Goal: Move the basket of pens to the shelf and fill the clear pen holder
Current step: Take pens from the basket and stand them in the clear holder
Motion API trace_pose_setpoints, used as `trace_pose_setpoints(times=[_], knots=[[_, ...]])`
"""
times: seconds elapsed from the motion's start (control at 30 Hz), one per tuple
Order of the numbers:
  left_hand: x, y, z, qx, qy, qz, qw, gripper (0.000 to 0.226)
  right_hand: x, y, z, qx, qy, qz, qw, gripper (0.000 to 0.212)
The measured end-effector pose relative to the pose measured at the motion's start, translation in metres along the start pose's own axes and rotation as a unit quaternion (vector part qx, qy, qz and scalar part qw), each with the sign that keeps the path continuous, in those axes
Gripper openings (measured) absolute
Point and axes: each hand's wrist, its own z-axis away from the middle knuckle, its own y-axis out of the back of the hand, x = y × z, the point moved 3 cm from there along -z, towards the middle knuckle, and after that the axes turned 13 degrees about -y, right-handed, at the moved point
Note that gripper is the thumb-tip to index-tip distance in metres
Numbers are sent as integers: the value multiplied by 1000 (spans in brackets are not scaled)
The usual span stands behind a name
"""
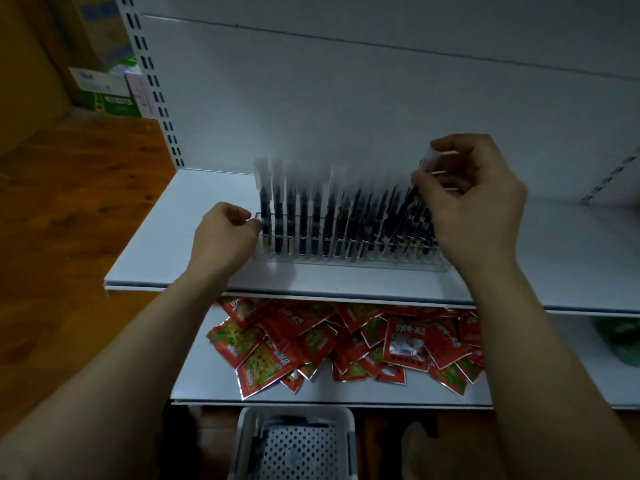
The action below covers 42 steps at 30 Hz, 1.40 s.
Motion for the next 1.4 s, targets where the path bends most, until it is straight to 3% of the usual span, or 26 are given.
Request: trace_pose_setpoints(times=[0.17,0.3,0.43,0.6,0.73,0.87,1.03,1.13,1.27,1.4], knots=[[-5,-8,-1,-4,9,11,1000,17,14,-8,-6,-3,-35,-28,999,28],[-4,-6,0,-2,-4,-3,1000,16,22,-16,5,-62,-4,50,997,27],[-6,-3,5,-7,-11,-1,1000,15,34,-22,20,-133,-23,127,983,48],[-6,3,14,4,-11,4,1000,18,35,-14,31,-134,-51,118,983,62],[-1,11,39,20,-32,15,999,19,31,-7,46,-117,-58,106,986,46],[2,14,75,-10,-40,29,999,18,29,-13,69,-186,-101,107,972,27],[-16,6,117,-57,-35,12,998,16,29,-36,108,-350,-117,201,908,25],[-46,-7,133,-144,-20,-88,985,20,43,-58,132,-420,-112,255,864,30],[-88,-22,155,-313,10,-206,927,31,85,-97,170,-502,-115,305,801,28],[-131,-34,186,-387,22,-293,874,39,144,-126,223,-578,-131,371,715,29]])
